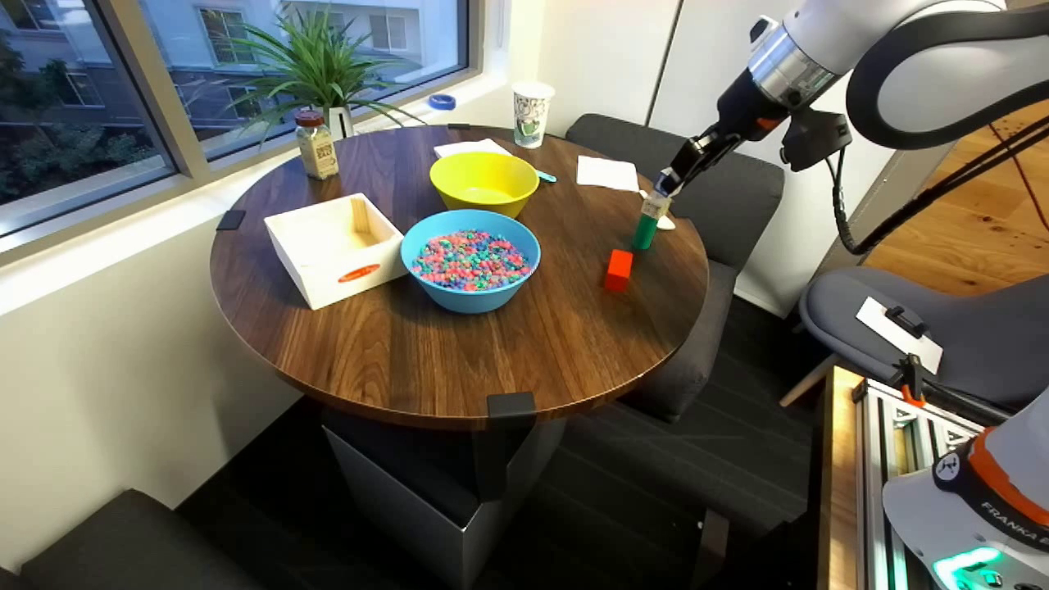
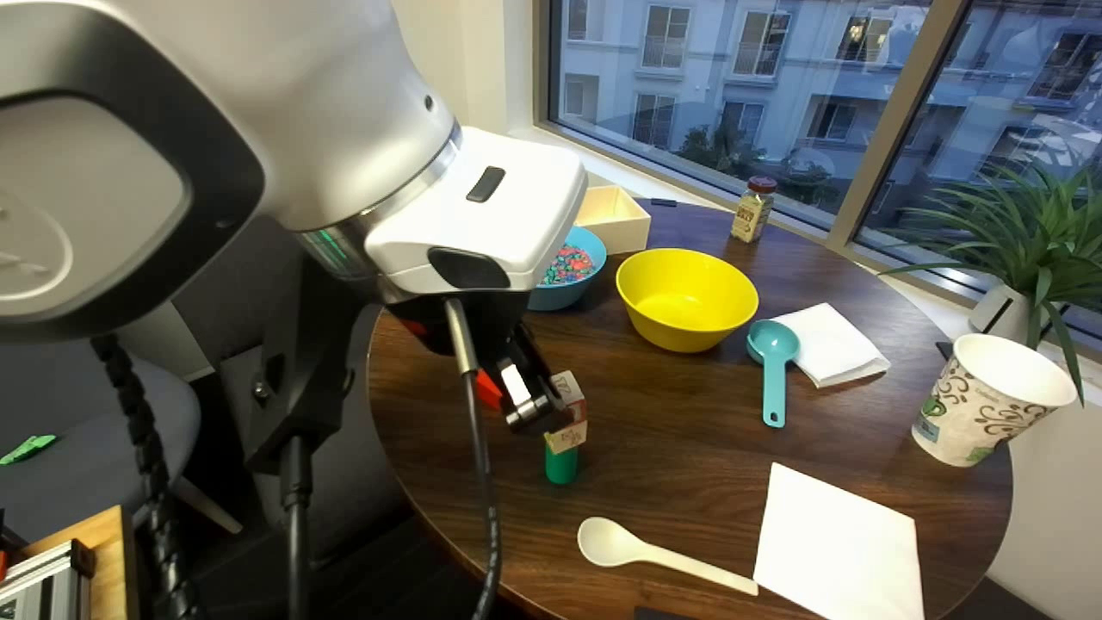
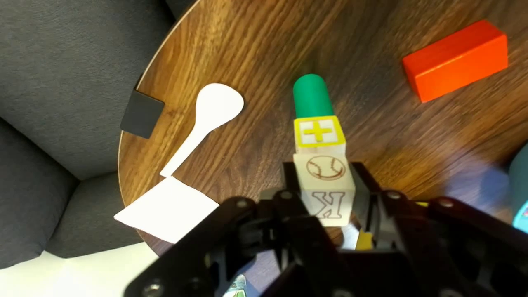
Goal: Lift the cylinder plush block, put it on the table, put the two dices and the rectangle blush block on top of the cylinder plush block
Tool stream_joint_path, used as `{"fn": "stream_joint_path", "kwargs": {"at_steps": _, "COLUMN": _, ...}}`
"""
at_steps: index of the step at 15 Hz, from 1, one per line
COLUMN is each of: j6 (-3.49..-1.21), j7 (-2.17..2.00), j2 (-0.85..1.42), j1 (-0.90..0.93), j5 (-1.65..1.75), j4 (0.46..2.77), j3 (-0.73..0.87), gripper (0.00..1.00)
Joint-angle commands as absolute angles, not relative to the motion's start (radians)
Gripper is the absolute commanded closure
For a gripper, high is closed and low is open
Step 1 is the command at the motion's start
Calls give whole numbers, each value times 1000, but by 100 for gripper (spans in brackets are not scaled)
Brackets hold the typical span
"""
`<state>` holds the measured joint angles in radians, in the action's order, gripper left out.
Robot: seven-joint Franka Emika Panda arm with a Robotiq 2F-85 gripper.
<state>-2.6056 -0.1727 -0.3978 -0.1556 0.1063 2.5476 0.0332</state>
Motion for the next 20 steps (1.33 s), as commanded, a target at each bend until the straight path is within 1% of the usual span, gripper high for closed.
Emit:
{"fn": "stream_joint_path", "kwargs": {"at_steps": 1, "j6": -2657, "j7": -162, "j2": -379, "j1": -153, "j5": 94, "j4": 2558, "j3": 38, "gripper": 91}}
{"fn": "stream_joint_path", "kwargs": {"at_steps": 20, "j6": -2622, "j7": -123, "j2": -367, "j1": -139, "j5": 75, "j4": 2551, "j3": 43, "gripper": 91}}
